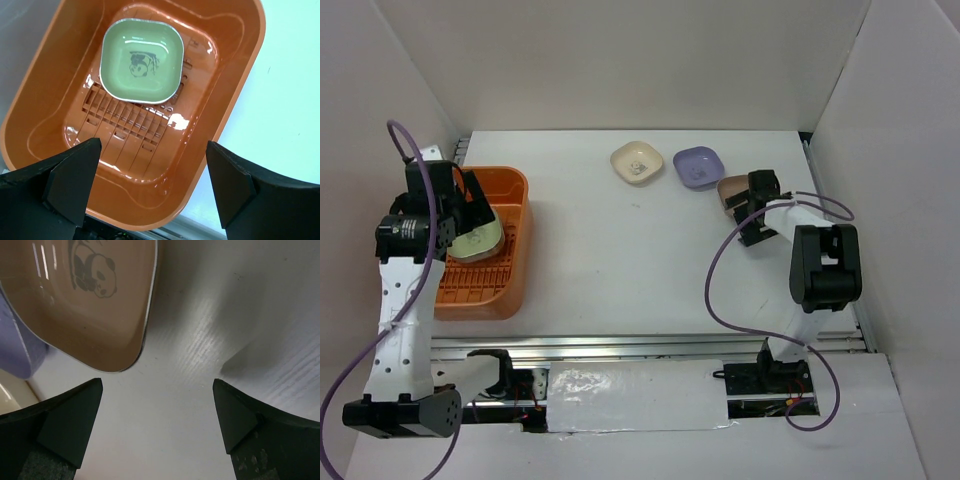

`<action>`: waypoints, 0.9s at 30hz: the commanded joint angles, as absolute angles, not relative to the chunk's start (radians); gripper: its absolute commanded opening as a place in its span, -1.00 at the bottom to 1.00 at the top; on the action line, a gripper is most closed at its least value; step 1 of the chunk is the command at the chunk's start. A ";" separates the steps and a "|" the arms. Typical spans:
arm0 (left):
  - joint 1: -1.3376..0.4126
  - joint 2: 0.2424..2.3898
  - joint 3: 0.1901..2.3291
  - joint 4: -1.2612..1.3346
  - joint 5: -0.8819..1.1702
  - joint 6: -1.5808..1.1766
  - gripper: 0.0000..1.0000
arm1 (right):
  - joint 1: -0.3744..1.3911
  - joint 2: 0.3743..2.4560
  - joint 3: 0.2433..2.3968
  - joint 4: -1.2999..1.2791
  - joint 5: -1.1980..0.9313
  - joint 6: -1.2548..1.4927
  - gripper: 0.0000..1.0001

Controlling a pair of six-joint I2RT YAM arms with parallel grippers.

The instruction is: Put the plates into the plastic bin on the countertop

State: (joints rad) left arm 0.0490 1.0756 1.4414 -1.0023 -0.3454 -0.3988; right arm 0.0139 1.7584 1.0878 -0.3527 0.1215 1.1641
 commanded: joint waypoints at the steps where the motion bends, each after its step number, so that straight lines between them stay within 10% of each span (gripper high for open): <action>1: 0.022 1.066 1.408 -0.960 -0.393 -0.414 0.99 | -0.027 1.741 1.088 -0.258 0.160 1.239 0.97; 10: -0.020 1.045 1.370 -0.931 -0.298 -0.370 0.99 | -0.090 1.920 1.279 -0.431 0.123 1.256 0.81; 13: -0.018 1.097 1.428 -0.960 -0.296 -0.377 0.99 | -0.094 1.945 1.330 -0.515 0.144 1.262 0.14; 16: -0.024 1.198 1.546 -1.005 -0.265 -0.374 0.99 | -0.098 1.927 1.319 -0.534 0.144 1.261 -0.99; 27: -0.388 1.609 1.980 -1.109 -0.207 -0.347 0.99 | 0.193 1.548 1.184 -0.647 0.327 1.073 -1.00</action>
